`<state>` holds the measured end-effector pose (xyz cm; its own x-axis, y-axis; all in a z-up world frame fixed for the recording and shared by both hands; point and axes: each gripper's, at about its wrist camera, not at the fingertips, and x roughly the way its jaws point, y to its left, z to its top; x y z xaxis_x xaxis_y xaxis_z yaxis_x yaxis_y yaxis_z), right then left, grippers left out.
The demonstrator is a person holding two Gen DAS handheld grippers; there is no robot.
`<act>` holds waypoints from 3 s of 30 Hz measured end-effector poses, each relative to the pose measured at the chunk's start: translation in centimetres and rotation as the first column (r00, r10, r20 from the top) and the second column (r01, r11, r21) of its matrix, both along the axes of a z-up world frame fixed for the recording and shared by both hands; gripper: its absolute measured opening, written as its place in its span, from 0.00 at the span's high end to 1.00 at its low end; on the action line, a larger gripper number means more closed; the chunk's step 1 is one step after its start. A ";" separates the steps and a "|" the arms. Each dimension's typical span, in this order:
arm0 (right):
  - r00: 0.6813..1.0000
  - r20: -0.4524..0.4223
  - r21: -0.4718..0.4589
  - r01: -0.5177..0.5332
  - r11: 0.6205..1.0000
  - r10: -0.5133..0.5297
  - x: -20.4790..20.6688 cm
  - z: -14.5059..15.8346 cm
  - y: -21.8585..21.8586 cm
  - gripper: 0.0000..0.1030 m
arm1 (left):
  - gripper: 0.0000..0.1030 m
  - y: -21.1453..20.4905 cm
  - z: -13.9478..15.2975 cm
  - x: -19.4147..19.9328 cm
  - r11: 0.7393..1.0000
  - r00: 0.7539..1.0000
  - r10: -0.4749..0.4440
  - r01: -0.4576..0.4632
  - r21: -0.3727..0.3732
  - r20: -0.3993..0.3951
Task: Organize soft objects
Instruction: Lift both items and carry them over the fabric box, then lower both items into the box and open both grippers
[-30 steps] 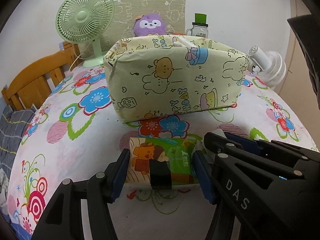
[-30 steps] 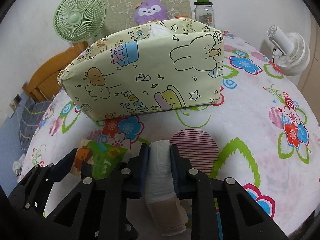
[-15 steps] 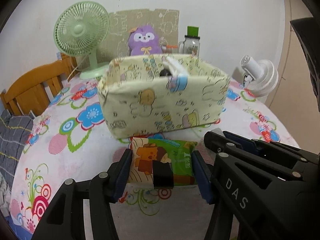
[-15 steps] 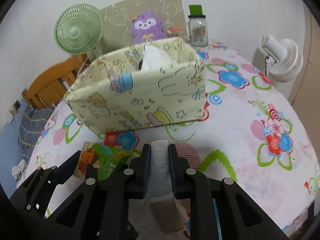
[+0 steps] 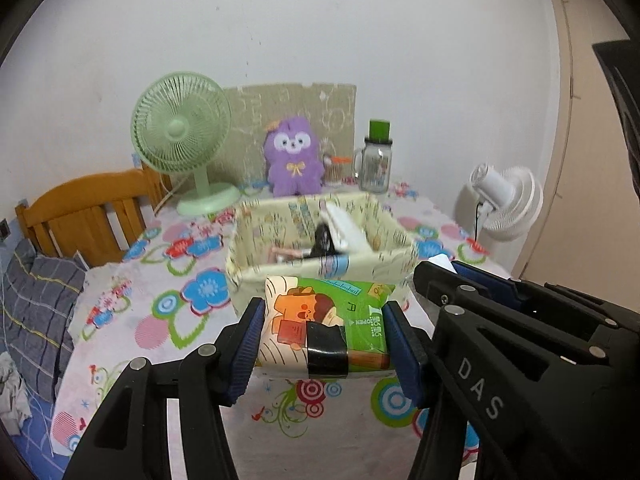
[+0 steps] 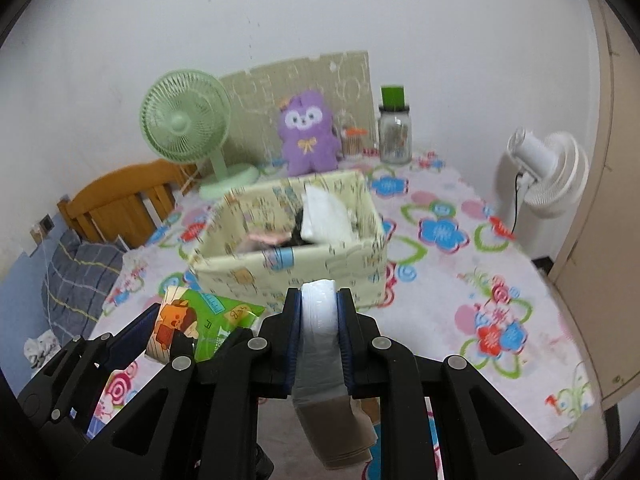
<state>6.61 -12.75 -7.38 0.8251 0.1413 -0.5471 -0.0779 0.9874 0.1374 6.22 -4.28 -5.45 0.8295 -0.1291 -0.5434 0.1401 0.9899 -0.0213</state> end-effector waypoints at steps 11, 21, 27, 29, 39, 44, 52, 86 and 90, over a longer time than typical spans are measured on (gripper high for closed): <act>0.992 0.123 -0.014 -0.016 1.000 0.017 -3.2 4.9 -0.1 0.80 | 0.41 0.1 4.4 -2.5 1.000 0.993 0.020 -0.021 0.002 0.116; 0.986 0.167 -0.028 -0.001 1.000 0.006 -4.3 6.1 -0.1 0.80 | 0.41 0.0 5.4 -3.0 1.000 0.989 0.012 -0.013 0.006 0.146; 0.986 0.166 -0.034 -0.002 0.999 0.007 -3.8 6.2 0.0 0.80 | 0.41 0.3 5.4 -2.2 1.000 0.990 0.020 -0.021 0.004 0.141; 0.986 0.165 -0.036 -0.005 0.999 0.011 -3.4 6.2 0.0 0.80 | 0.41 0.4 5.4 -1.7 1.000 0.990 0.026 -0.027 0.004 0.137; 0.988 0.151 -0.035 -0.032 0.999 0.037 0.9 6.6 0.5 0.80 | 0.41 0.7 5.3 2.2 0.998 0.992 0.054 -0.055 0.006 0.117; 0.990 0.135 -0.031 -0.042 0.999 0.046 3.9 6.5 0.7 0.80 | 0.41 0.9 5.1 5.2 0.998 0.993 0.062 -0.063 0.008 0.103; 0.993 0.112 -0.042 -0.043 0.998 0.047 9.0 5.8 1.2 0.80 | 0.41 1.5 4.0 10.0 0.997 0.995 0.076 -0.076 -0.004 0.062; 0.995 -0.045 -0.008 -0.094 0.996 0.094 18.8 -0.7 2.2 0.81 | 0.12 2.5 -2.9 17.8 0.998 0.986 0.052 -0.056 -0.020 -0.156; 0.993 -0.054 0.001 -0.105 0.994 0.105 19.2 -1.0 2.6 0.81 | 0.10 2.7 -2.7 17.8 0.998 0.986 0.066 -0.069 -0.012 -0.156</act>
<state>25.85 -10.18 -8.39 0.7749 0.2250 -0.5907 -0.1742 0.9743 0.1426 24.00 -1.59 -8.16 0.7424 -0.0861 -0.6644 0.0669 0.9963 -0.0543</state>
